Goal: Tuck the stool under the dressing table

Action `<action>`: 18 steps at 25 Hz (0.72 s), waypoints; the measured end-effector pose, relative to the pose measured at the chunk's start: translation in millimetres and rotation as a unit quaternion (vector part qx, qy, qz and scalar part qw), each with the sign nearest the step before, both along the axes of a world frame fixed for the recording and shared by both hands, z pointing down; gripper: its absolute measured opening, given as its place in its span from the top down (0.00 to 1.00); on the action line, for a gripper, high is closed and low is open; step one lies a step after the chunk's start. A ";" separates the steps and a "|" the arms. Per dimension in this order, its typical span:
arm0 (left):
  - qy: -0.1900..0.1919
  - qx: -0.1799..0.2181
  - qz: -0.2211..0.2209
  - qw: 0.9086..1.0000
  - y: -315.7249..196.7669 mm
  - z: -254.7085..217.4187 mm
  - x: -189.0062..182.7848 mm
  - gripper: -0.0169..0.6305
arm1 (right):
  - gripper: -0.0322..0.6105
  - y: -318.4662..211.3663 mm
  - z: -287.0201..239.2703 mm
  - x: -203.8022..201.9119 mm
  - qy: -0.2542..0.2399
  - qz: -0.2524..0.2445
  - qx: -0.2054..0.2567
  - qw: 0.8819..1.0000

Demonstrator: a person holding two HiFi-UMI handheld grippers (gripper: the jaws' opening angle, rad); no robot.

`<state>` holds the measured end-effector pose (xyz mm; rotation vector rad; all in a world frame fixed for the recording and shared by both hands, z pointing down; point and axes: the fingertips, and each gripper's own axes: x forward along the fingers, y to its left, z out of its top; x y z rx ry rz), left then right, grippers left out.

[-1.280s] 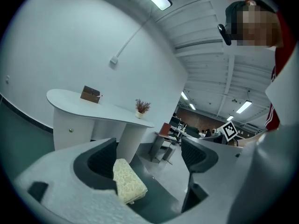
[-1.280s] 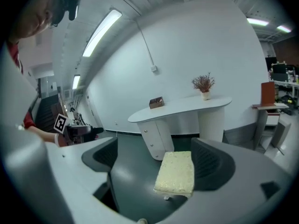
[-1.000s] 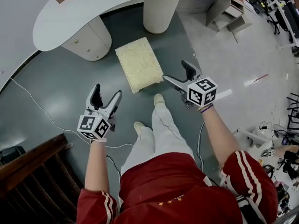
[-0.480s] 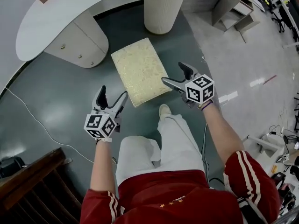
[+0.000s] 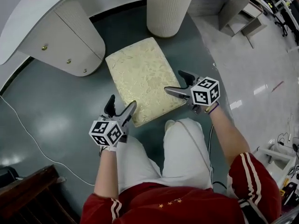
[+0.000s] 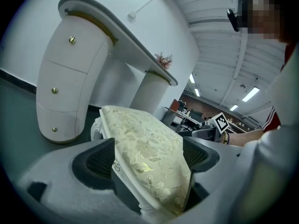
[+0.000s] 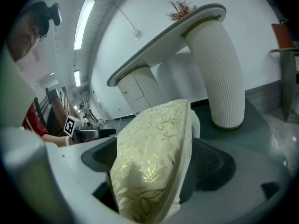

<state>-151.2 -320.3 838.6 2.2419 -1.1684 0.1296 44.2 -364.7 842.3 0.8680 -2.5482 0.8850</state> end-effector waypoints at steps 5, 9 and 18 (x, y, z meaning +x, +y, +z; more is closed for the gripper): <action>-0.001 0.017 0.059 0.998 3.4 31.0 18.6 0.24 | 0.17 7.7 28.0 -10.1 -0.026 -0.032 -0.026 0.999; 0.008 0.028 0.049 0.998 -2.8 34.8 20.0 0.21 | 0.20 8.9 33.5 -12.9 -0.052 -0.034 -0.057 0.996; -0.014 0.039 0.047 0.998 -5.9 33.0 24.7 0.28 | 0.23 8.5 34.5 -9.0 -0.030 -0.015 -0.045 0.998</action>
